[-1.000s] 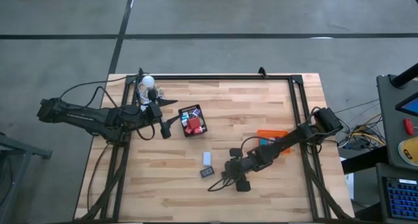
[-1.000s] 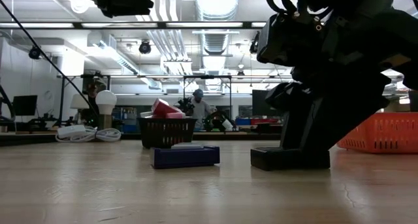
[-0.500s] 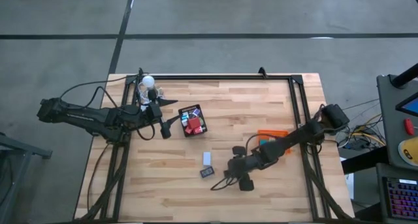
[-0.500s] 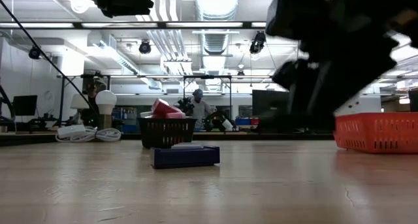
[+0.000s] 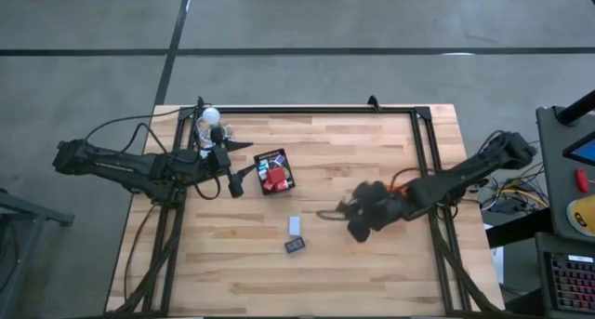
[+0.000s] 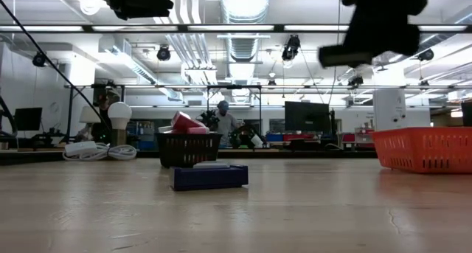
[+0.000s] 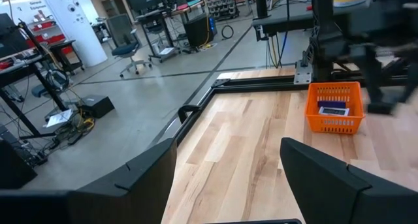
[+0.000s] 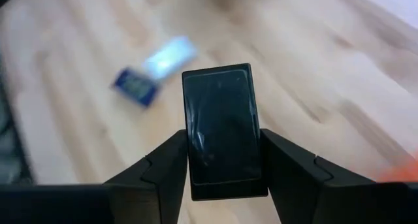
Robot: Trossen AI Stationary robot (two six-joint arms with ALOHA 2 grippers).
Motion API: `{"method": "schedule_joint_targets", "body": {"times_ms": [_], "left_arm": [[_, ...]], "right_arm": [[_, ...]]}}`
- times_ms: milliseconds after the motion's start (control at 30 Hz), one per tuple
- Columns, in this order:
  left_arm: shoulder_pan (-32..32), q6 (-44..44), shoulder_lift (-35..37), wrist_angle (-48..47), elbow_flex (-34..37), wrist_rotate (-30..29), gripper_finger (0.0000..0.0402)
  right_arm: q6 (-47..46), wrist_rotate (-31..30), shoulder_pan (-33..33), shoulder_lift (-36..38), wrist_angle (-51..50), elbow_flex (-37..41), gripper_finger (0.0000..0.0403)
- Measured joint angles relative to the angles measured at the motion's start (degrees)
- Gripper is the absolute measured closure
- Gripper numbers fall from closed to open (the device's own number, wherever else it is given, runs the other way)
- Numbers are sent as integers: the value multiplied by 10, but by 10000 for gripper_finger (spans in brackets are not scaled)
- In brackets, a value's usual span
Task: Pick & Place Office items
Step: Put the black digital clock in the orange bin
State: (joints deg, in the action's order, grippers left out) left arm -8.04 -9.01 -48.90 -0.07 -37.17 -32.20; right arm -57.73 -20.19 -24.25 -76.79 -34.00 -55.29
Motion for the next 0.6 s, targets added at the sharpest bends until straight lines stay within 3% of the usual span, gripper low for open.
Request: {"method": "schedule_joint_targets", "body": {"times_ms": [167,333,467,600], "left_arm": [[0,0,0,0,0,0,126],[0,0,0,0,0,0,126],[0,0,0,0,0,0,126],[0,0,0,0,0,0,126]], "right_arm": [[-207,-49,0,59,-157,2,229],[-440,-55,0,88,-321,7,229],[-543,-55,0,85,-392,22,229],[-591,-49,0,73,-400,46,229]]}}
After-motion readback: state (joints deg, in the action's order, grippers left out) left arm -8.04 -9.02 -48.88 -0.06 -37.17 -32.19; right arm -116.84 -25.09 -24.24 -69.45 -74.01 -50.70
